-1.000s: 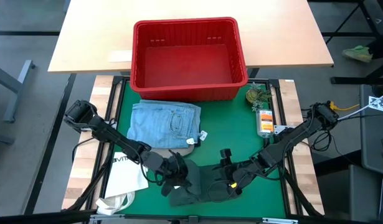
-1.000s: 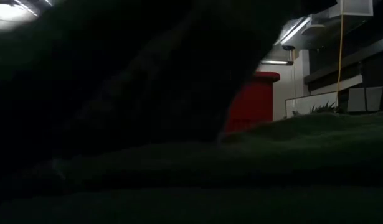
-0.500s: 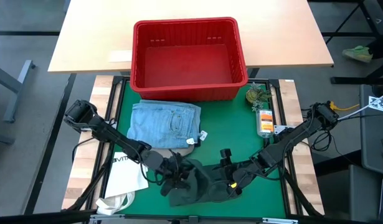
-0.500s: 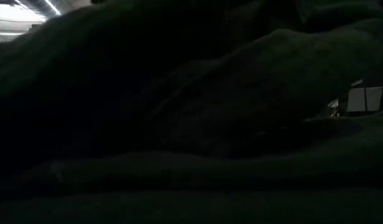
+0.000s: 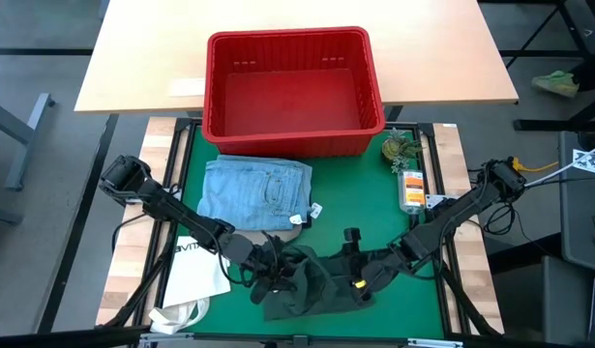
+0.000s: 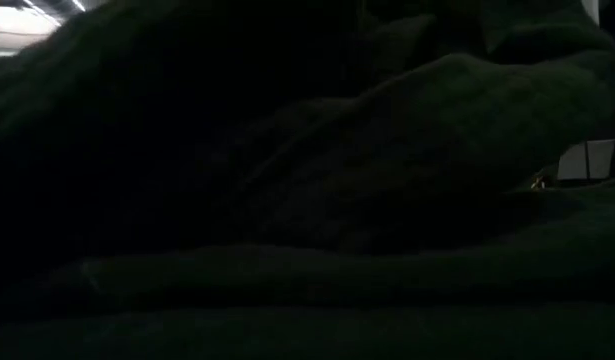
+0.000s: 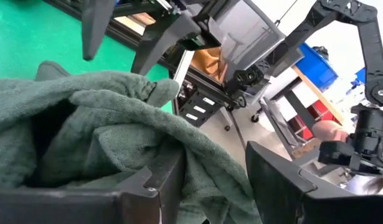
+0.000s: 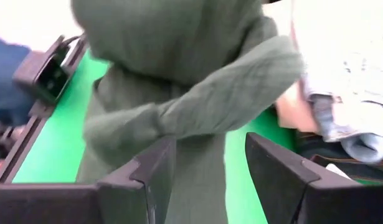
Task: Fold Laundry from Bin
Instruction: Fold the green polo shirt
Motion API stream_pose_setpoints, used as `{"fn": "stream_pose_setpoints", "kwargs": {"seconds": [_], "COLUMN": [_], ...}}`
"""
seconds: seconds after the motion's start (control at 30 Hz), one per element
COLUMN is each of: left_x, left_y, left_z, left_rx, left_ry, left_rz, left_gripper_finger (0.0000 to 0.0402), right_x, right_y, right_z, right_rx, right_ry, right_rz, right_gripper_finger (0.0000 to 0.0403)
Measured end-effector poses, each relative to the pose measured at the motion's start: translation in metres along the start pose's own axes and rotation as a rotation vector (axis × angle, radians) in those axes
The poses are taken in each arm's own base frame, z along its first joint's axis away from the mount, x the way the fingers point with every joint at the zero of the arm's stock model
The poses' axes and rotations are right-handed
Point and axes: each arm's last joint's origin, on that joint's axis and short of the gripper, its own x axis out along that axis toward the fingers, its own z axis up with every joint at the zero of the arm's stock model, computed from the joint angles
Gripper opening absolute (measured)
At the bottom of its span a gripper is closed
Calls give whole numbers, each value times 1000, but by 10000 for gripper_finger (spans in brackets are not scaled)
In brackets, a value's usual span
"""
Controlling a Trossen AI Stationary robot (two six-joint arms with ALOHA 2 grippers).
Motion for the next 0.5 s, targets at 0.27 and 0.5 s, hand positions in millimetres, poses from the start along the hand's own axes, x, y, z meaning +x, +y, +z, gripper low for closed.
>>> {"fn": "stream_pose_setpoints", "kwargs": {"seconds": [0.27, 0.5], "left_x": [0, 0], "left_y": [1, 1], "left_z": [-1, 0], "left_rx": [1, 71], "left_ry": [7, -7], "left_rz": [7, 24], "left_gripper_finger": [159, 159], "right_x": [0, 1], "right_y": [-1, -1], "right_z": [7, 9], "right_rx": [108, 193], "right_ry": [-78, -77], "right_rz": [-40, 27], "right_gripper_finger": [195, 195]}}
